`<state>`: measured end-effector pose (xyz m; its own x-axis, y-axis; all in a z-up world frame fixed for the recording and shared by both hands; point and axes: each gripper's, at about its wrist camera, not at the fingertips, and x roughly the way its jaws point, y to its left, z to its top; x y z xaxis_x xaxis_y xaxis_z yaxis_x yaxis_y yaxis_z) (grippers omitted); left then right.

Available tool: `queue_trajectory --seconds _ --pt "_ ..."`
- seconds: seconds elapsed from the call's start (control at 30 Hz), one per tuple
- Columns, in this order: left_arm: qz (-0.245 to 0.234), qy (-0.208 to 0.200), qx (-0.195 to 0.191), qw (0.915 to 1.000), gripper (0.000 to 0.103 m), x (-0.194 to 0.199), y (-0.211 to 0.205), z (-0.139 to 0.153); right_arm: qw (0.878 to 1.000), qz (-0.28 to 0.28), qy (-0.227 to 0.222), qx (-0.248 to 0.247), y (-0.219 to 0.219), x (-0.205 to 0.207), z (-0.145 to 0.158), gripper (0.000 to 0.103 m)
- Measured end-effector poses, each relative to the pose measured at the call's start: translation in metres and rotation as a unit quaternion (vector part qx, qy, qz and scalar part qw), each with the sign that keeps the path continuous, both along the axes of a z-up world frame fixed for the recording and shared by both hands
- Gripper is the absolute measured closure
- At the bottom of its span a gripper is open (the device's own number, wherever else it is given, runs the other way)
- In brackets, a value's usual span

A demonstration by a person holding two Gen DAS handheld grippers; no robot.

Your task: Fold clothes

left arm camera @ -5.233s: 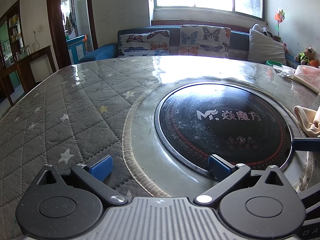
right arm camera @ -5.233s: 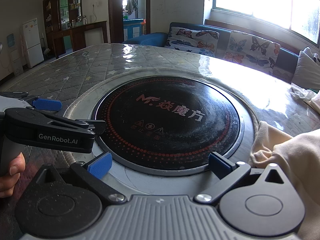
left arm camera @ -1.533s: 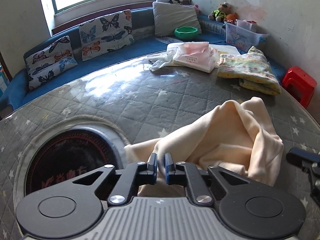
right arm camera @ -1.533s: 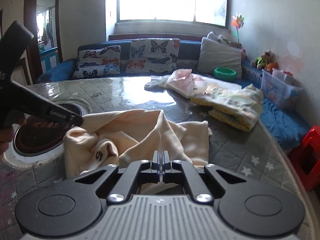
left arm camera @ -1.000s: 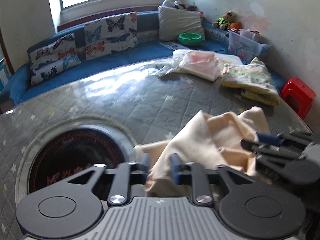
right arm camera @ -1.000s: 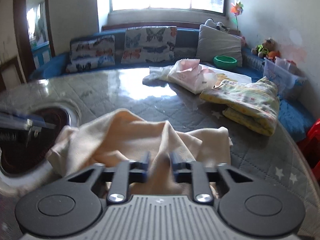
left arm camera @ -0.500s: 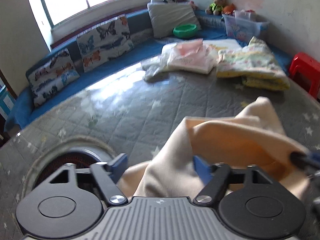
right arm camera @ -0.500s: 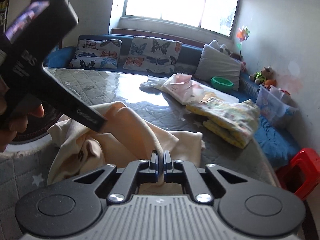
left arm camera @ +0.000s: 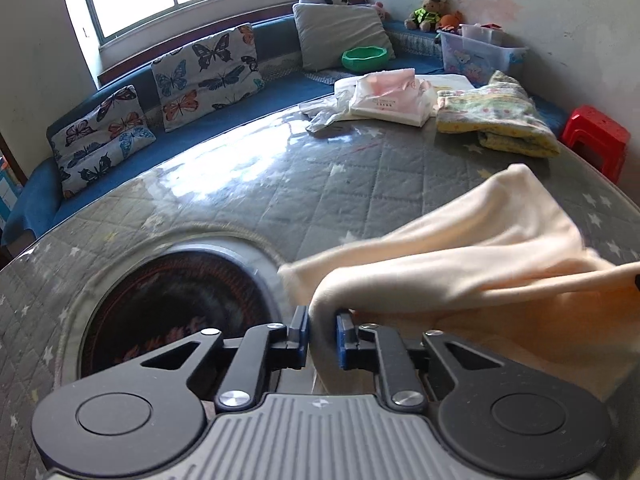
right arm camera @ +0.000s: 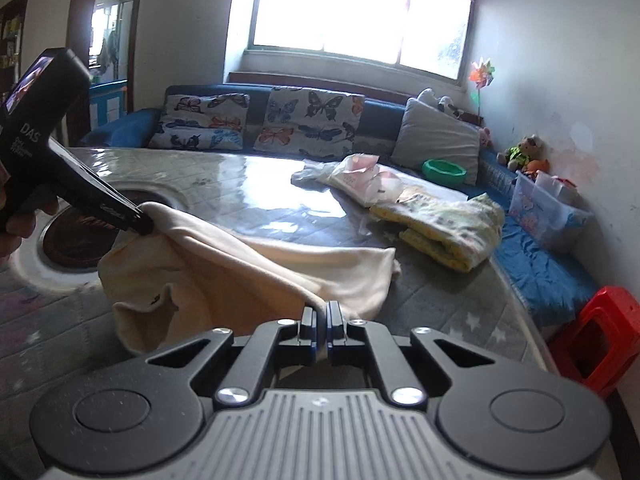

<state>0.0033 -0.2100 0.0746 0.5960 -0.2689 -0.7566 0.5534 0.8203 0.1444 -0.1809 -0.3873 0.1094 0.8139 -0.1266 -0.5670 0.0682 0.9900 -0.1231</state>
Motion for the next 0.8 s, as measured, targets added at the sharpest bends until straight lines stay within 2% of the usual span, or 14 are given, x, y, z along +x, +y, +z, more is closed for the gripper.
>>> queue_trajectory --seconds 0.13,0.27,0.47,0.53,0.6,0.7,0.77,0.8 --pt "-0.002 0.019 -0.004 0.9998 0.091 -0.02 0.031 -0.006 1.0 0.023 0.016 0.008 0.011 -0.022 0.0 0.099" --pt "0.007 0.047 -0.007 0.9989 0.091 -0.039 0.066 -0.017 0.997 0.05 0.05 0.004 0.024 -0.037 -0.008 0.099" --pt "0.029 0.05 0.018 0.9982 0.091 -0.051 0.111 -0.027 0.991 0.085 0.106 -0.002 0.04 -0.06 -0.028 0.099" --pt "0.023 0.041 0.009 0.9988 0.09 -0.054 0.117 -0.02 0.991 0.089 0.104 0.0 0.041 -0.062 -0.024 0.099" --pt "0.001 0.031 -0.011 0.9995 0.086 -0.062 0.115 -0.008 0.99 0.093 0.101 0.002 0.043 -0.064 -0.019 0.097" --pt "-0.05 0.026 -0.027 0.998 0.077 -0.072 0.09 -0.003 0.99 0.099 0.098 0.006 0.045 -0.067 -0.013 0.095" --pt "-0.085 0.024 -0.036 0.9954 0.061 -0.078 0.072 0.0 0.99 0.105 0.097 0.003 0.048 -0.068 -0.01 0.092" --pt "-0.103 0.022 -0.041 0.9936 0.06 -0.081 0.063 0.001 0.989 0.109 0.097 0.002 0.049 -0.068 -0.011 0.091"
